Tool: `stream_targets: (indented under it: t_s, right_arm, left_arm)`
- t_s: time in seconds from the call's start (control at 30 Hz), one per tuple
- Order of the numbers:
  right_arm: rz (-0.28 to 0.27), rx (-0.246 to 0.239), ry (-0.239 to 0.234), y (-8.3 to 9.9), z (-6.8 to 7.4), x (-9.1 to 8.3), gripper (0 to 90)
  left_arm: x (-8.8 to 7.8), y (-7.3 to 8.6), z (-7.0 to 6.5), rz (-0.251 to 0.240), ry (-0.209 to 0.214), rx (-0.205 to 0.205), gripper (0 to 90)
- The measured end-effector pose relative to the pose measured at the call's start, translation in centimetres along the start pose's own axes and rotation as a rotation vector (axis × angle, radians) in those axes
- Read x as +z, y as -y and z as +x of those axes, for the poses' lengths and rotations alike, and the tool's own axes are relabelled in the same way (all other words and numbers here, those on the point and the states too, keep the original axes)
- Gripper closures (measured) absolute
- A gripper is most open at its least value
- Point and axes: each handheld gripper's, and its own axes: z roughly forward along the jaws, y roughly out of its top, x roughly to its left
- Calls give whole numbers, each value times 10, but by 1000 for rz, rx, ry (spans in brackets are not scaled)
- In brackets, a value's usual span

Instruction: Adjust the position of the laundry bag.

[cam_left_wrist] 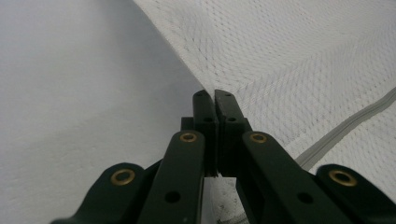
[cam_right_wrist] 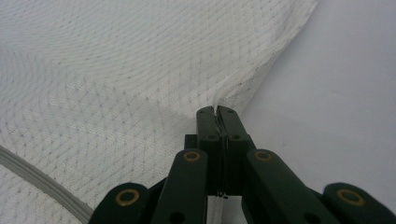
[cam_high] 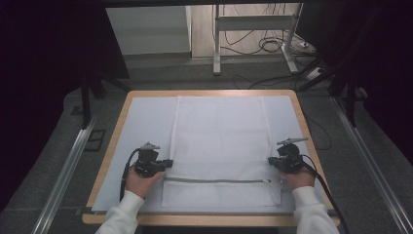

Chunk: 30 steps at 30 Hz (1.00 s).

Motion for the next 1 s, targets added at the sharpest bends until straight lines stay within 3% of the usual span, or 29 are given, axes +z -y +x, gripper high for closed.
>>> stream_targets:
  t_s: [1.0]
  right_arm:
    - [5,-53,-44,-10,30,16,879]
  left_arm:
    - [-17,14,28,-1,-37,-44,888]
